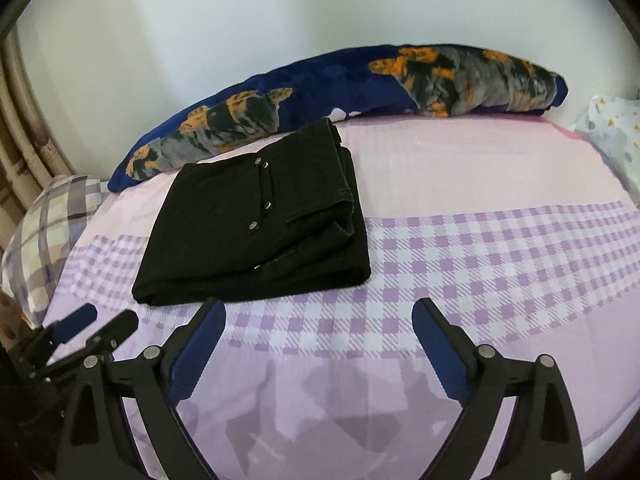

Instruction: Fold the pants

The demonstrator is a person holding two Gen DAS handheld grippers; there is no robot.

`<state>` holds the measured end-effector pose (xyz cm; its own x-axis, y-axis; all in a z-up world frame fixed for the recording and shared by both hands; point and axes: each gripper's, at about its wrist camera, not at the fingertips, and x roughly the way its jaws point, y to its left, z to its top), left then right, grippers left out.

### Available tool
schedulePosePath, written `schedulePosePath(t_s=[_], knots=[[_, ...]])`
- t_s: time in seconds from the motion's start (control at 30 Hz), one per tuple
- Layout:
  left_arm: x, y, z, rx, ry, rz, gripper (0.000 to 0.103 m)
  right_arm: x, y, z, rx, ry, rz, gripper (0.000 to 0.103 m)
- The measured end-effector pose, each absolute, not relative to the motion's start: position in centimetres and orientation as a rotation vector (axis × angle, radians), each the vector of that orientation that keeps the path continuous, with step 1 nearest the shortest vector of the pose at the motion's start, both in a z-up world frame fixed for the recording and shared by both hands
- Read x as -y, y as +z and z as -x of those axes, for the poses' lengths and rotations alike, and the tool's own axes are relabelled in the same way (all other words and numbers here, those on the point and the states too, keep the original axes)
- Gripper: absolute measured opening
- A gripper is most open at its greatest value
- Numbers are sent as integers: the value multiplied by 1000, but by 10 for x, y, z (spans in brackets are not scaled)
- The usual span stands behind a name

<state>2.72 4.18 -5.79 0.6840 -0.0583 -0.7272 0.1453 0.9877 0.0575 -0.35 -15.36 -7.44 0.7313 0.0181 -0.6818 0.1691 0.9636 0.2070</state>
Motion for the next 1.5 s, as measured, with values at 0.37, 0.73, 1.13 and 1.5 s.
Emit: schedulePosePath(t_s=[0.37, 0.73, 1.13, 1.5], knots=[[-41, -59, -17, -809, -109, -132, 64, 144, -77, 9, -754, -63, -246, 95], [-41, -59, -15, -806, -104, -133, 64, 139, -80, 9, -764, -53, -227, 95], [-45, -59, -13, -813, -105, -130, 64, 137, -85, 8, -775, -50, -221, 95], [-43, -60, -14, -814, -104, -130, 64, 139, -87, 7, -782, -51, -226, 95]])
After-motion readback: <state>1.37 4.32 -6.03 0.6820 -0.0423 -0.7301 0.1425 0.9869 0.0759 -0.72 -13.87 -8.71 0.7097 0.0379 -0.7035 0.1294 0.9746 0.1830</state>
